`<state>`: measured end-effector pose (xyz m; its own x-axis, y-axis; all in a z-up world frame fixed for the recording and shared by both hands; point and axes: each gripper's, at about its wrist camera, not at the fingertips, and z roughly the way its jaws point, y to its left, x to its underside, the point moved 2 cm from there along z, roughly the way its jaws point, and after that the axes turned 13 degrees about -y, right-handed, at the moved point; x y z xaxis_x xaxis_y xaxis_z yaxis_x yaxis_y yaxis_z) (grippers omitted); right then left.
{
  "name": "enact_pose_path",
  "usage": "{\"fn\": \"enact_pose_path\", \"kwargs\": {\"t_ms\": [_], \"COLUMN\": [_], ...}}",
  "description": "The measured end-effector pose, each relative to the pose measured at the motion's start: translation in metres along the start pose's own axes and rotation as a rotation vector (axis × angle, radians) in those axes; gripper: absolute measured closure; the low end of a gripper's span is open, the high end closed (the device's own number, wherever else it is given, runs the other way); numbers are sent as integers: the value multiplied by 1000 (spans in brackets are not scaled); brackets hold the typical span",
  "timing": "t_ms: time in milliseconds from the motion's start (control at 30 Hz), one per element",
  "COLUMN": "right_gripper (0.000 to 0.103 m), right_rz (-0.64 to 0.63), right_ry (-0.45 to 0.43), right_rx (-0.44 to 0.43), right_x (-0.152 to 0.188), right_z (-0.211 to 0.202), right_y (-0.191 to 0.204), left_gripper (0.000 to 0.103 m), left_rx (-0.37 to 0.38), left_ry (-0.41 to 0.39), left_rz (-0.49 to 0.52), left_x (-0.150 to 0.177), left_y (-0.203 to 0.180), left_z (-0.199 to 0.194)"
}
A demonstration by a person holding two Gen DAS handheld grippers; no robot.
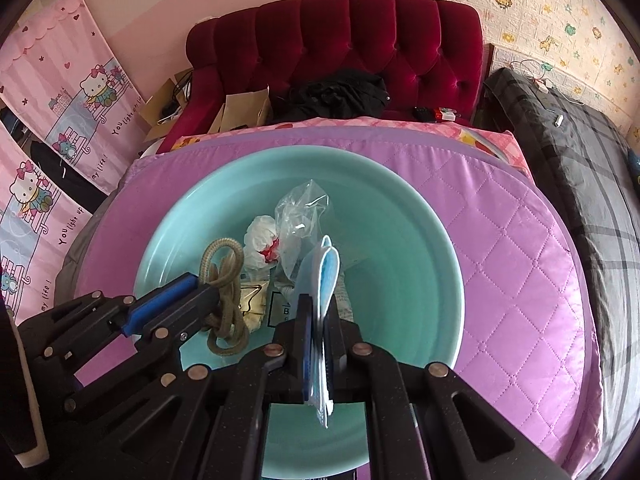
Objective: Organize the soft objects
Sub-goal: 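Lift the masks and rope and carry both toward the teal basin, then lower the masks and rope into the basin and open both tools, then withdraw both open tools from the basin back over the bed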
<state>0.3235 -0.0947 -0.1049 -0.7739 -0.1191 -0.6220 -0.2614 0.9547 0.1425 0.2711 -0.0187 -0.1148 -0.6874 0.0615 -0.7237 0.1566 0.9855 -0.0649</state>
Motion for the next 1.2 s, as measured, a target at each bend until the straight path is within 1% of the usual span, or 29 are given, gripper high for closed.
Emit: {"fn": "enact_pose_path", "kwargs": {"t_ms": [167, 333, 367, 500, 533, 567, 600, 633, 667, 700, 733, 767, 833, 967, 1100, 1200], "right_gripper": [97, 94, 87, 73, 66, 58, 56, 52, 45, 40, 28, 14, 0, 0, 0, 0], "right_rz": [20, 34, 30, 38, 47, 54, 56, 56, 55, 57, 59, 61, 60, 29, -7, -21], "right_ry": [15, 7, 7, 5, 1, -1, -6, -12, -16, -20, -26, -34, -44, -46, -56, -67], "right_rx": [10, 8, 9, 20, 18, 16, 20, 26, 34, 38, 39, 42, 51, 70, 75, 72], "right_x": [-1, -3, -4, -5, -5, -5, -6, -6, -7, -7, -7, -6, -5, 1, 11, 18], "right_z": [8, 5, 5, 3, 1, 0, -1, -3, -5, -6, -8, -10, -14, -20, -31, -41], "right_y": [-1, -2, -2, -2, -3, -4, -4, -4, -4, -4, -4, -5, -5, -1, 3, 5], "left_gripper": [91, 91, 90, 89, 86, 71, 44, 30, 11, 6, 5, 0, 0, 0, 0, 0], "left_rx": [-11, -14, -16, -9, -15, -22, -28, -35, -46, -51, -53, -62, -85, -107, -107, -101], "left_ry": [17, 7, 5, -11, -11, -12, -15, -18, -22, -21, -19, -22, -23, -22, -25, -7], "left_rz": [9, 20, 23, 33, 36, 35, 32, 31, 29, 26, 21, 18, 20, 17, 19, 15], "left_x": [2, 0, 0, -1, -1, -1, 0, 0, 1, 1, 2, 3, 5, 10, 14, 20], "left_y": [-1, 0, 0, 0, 1, 2, 3, 3, 5, 6, 8, 9, 11, 13, 12, 12], "left_z": [10, 9, 9, 5, 5, 4, 3, 2, 1, 0, 0, -1, -2, -6, -17, -25]}}
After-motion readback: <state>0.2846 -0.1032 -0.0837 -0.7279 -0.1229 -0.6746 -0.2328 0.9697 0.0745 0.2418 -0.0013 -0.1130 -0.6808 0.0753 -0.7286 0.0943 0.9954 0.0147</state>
